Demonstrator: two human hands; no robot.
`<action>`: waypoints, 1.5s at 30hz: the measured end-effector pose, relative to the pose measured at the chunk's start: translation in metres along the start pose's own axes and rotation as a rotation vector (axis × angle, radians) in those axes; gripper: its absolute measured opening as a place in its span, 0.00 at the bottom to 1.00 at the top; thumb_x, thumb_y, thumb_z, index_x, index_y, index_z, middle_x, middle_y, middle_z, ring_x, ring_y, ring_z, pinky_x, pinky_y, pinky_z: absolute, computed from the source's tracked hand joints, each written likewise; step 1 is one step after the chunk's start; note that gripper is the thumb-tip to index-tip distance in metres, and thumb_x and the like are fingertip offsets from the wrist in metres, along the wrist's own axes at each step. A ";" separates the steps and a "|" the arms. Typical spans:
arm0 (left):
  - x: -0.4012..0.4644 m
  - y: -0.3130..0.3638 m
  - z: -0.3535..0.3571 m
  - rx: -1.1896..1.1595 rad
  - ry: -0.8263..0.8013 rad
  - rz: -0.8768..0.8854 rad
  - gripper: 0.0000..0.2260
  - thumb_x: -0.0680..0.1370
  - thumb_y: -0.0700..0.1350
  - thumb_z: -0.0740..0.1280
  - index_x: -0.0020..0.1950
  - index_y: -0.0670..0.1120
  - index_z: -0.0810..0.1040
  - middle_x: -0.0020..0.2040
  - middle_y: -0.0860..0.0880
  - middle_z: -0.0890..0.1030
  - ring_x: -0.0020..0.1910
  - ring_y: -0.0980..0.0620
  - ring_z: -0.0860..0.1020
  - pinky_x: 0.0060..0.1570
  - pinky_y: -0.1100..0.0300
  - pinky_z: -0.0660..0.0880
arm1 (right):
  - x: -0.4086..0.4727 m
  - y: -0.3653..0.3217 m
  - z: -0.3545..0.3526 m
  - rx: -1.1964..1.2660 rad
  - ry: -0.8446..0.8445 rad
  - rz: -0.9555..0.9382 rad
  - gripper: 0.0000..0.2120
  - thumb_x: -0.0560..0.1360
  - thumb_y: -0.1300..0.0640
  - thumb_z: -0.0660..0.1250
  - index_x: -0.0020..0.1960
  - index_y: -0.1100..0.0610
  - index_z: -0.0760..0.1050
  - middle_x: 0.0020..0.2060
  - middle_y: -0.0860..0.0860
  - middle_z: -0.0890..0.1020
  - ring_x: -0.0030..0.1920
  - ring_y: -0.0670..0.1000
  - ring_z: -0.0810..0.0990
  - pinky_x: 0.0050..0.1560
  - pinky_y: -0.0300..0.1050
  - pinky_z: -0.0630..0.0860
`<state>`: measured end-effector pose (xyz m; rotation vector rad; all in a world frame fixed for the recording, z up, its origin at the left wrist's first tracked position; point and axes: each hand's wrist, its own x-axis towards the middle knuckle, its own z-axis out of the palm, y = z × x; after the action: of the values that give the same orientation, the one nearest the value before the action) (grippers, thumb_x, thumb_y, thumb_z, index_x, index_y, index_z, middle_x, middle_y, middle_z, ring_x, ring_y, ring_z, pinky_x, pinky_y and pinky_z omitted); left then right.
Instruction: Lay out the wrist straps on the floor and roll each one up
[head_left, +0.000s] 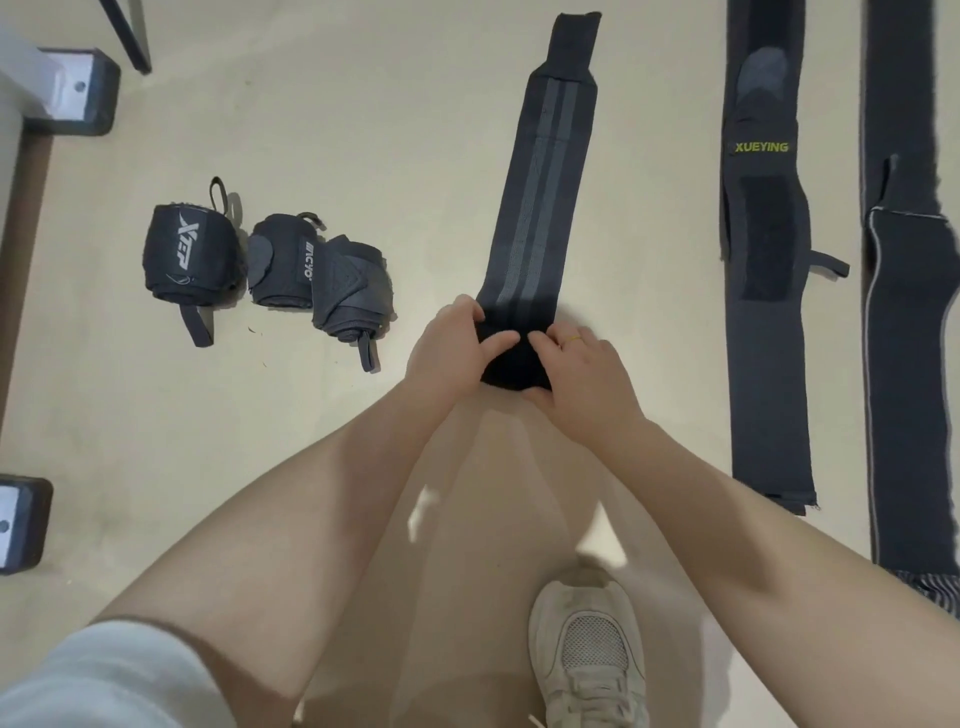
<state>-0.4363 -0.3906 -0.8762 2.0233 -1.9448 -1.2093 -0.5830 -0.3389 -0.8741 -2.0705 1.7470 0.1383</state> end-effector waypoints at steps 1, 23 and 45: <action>0.000 0.001 0.001 -0.031 0.050 -0.027 0.18 0.76 0.53 0.68 0.56 0.41 0.71 0.51 0.46 0.75 0.47 0.50 0.72 0.45 0.58 0.67 | 0.004 0.001 -0.002 0.039 -0.039 0.013 0.24 0.75 0.48 0.66 0.67 0.58 0.68 0.61 0.54 0.72 0.60 0.57 0.71 0.56 0.48 0.66; -0.071 -0.072 -0.023 -0.312 0.294 -0.512 0.18 0.73 0.46 0.70 0.59 0.40 0.71 0.53 0.45 0.77 0.50 0.45 0.75 0.44 0.58 0.69 | 0.019 -0.089 -0.022 0.661 -0.338 0.134 0.10 0.79 0.55 0.61 0.50 0.59 0.78 0.46 0.53 0.84 0.46 0.51 0.81 0.45 0.45 0.77; -0.058 -0.075 -0.037 -0.175 0.166 -0.624 0.19 0.71 0.50 0.70 0.54 0.39 0.71 0.49 0.44 0.77 0.45 0.45 0.75 0.39 0.57 0.68 | 0.047 -0.099 0.007 -0.149 -0.113 -0.237 0.14 0.76 0.46 0.63 0.55 0.56 0.71 0.49 0.52 0.80 0.58 0.56 0.69 0.56 0.49 0.62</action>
<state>-0.3472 -0.3421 -0.8651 2.6184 -1.1126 -1.1948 -0.4774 -0.3683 -0.8711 -2.3092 1.4522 0.3166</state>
